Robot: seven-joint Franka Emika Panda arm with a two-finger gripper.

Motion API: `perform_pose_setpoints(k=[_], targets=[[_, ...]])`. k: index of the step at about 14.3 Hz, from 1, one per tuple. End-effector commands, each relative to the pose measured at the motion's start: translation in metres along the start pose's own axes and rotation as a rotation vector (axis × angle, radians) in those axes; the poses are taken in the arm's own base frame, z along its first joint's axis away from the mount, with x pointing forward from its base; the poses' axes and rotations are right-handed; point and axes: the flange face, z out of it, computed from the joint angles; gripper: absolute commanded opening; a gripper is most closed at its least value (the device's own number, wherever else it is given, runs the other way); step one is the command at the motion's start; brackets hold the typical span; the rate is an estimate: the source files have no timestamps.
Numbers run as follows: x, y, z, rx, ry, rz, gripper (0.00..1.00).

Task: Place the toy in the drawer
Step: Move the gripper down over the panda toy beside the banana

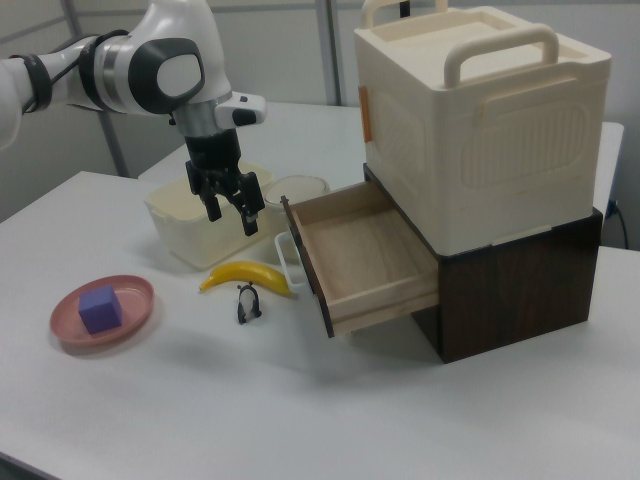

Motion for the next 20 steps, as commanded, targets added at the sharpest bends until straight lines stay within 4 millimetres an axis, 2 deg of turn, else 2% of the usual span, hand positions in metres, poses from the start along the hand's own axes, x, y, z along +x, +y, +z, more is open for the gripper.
perform_pose_setpoints(k=[1,2,4,8,10,14,17,20], targets=[[-0.006,-0.004,0.002,0.011,-0.023,0.008,1.00],[-0.004,-0.005,0.012,-0.002,-0.037,-0.022,1.00],[-0.007,-0.017,0.023,-0.012,-0.060,-0.251,1.00],[-0.008,-0.037,0.051,-0.091,-0.106,-0.470,1.00],[-0.008,-0.044,0.061,-0.095,-0.109,-0.561,0.97],[-0.006,-0.059,0.086,-0.094,-0.056,-0.596,0.90],[0.002,-0.065,0.109,-0.130,-0.031,-0.627,0.90],[0.001,-0.070,0.125,-0.135,-0.017,-0.642,0.90]])
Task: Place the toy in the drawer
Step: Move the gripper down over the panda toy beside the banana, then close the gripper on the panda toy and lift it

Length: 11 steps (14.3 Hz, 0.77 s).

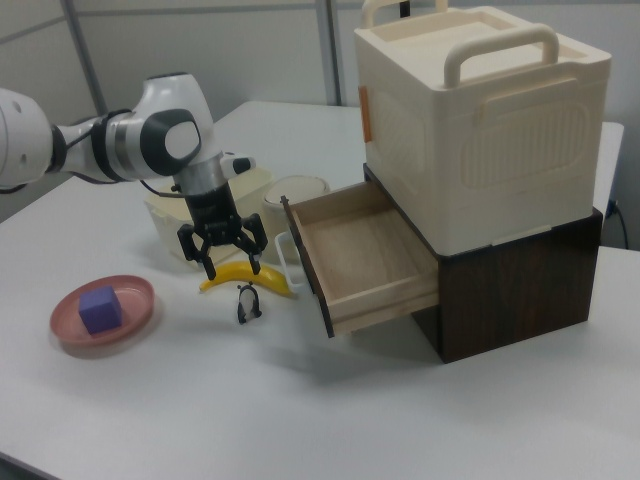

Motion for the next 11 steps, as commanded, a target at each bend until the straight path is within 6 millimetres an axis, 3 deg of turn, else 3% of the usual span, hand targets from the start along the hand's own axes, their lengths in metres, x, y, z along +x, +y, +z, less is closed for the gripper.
perform_pose_setpoints(k=[1,7,11], targets=[[0.003,-0.010,0.019,-0.017,0.007,-0.035,0.87],[0.037,-0.043,0.069,-0.092,0.032,-0.020,0.77],[0.038,-0.043,0.071,-0.119,0.033,-0.022,0.55]])
